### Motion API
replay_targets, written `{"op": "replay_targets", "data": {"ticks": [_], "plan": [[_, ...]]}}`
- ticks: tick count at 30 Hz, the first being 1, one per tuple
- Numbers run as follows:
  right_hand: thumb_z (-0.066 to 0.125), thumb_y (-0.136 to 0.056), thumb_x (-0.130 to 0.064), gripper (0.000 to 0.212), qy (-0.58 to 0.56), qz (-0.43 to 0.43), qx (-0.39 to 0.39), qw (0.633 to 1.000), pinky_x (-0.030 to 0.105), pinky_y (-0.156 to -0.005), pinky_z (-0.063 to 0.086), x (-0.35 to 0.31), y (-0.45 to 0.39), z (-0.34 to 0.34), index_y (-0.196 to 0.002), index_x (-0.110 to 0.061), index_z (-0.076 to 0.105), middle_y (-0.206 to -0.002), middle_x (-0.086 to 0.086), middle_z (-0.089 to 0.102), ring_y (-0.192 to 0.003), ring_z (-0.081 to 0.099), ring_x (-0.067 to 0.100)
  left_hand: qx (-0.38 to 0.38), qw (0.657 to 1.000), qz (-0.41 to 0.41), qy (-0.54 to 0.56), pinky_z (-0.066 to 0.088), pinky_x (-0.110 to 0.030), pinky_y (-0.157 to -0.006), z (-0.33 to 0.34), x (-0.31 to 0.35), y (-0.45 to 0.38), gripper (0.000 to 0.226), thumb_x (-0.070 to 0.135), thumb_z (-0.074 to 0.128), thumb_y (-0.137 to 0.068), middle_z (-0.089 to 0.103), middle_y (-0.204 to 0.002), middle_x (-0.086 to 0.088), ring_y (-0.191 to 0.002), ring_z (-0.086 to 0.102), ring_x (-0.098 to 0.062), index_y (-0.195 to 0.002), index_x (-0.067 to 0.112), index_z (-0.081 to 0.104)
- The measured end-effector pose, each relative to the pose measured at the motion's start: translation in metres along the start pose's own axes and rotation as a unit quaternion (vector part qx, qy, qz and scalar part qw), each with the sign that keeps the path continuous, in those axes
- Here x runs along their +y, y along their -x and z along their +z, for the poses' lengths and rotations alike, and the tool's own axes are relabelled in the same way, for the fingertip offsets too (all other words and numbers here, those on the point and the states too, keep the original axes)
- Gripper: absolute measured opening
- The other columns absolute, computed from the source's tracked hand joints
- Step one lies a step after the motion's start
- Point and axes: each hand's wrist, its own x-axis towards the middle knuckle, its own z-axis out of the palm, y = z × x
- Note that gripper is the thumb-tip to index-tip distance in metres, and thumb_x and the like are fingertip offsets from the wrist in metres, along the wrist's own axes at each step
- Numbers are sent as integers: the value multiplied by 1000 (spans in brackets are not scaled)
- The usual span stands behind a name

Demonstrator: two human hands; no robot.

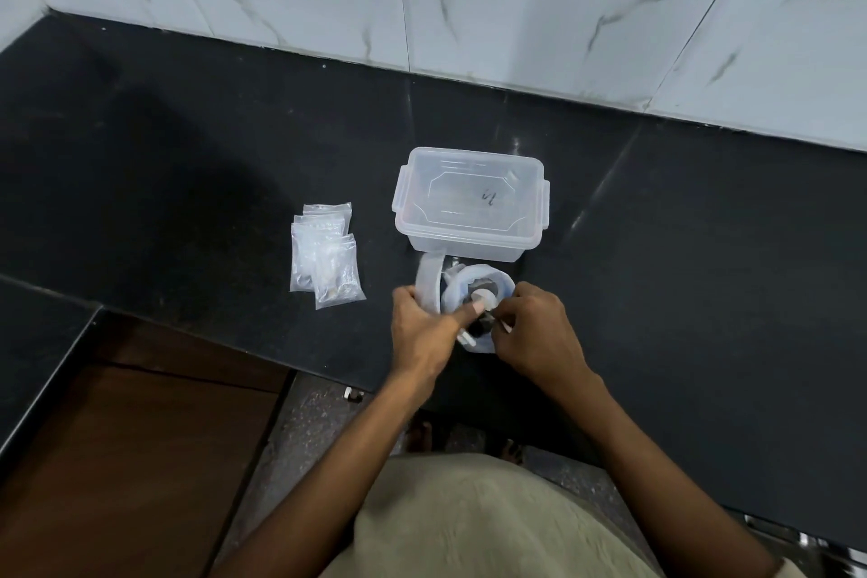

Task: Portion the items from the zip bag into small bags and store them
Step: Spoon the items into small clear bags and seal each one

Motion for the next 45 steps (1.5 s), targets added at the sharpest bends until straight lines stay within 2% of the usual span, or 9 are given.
{"op": "replay_targets", "data": {"ticks": [3,8,13,17,23,31,36,42,45], "plan": [[74,-73,-8,6,-9,20,7,1000,34,-57,50,-2,1,4,-76,-8,79,-72,6,60,-62,55,21,-33,994,-91,-60,56,-32,-75,5,-10,4,64,35,93,-60,68,-103,-1,-93,67,-19,-110,14,58],[74,-75,-6,12,-20,24,-1,1000,29,-60,49,-5,2,4,-83,-9,82,-73,4,60,-64,54,16,-25,989,-106,-101,44,-25,-55,5,-9,3,10,17,67,-79,67,-81,-2,-72,64,-17,-88,13,67],[71,-77,-6,9,23,-8,-55,998,40,-62,55,-7,3,0,-81,-7,79,-82,7,62,-69,58,23,-34,992,-120,-27,64,-39,-71,8,-7,-4,25,8,54,-83,75,-91,-14,-78,74,-25,-102,8,69],[68,-77,-7,10,57,-24,-97,993,41,-63,56,-6,-2,-6,-79,-6,78,-83,7,62,-70,59,24,-53,990,-124,39,63,-43,-84,8,-8,-10,28,2,52,-81,74,-100,-13,-94,72,-27,-104,10,67],[68,-75,-10,9,34,-7,-106,994,39,-63,56,-10,-5,-9,-73,-7,76,-78,7,63,-68,59,22,-84,978,-123,143,56,-26,-54,12,0,-12,23,-5,44,-81,68,-85,-15,-76,66,-24,-94,-1,63],[71,-75,-5,14,-62,95,-79,990,32,-67,61,-14,1,-7,-82,-7,82,-75,4,77,-66,69,15,-119,982,-66,131,52,-29,-65,14,-6,-11,33,-15,54,-78,70,-74,1,-77,67,-20,-94,11,68],[72,-73,-3,18,-102,164,-63,979,24,-70,59,-18,4,-1,-85,-11,83,-77,0,78,-69,69,7,-66,990,-53,110,51,-22,-55,17,-5,-8,44,-19,47,-75,67,-81,-4,-74,63,-16,-109,3,65],[76,-72,-2,18,-141,206,-39,968,6,-61,50,-18,7,2,-85,-11,82,-78,-5,77,-70,68,2,6,990,-89,106,54,-31,-63,14,-9,-15,37,-9,45,-76,71,-87,-10,-79,68,-24,-104,3,67],[78,-75,-3,14,-212,235,-30,948,11,-65,54,-16,7,-3,-80,-15,82,-72,-8,75,-68,70,4,5,992,-88,85,58,-36,-70,11,-14,-20,36,-4,49,-76,74,-98,-14,-88,71,-27,-105,6,67]]}}
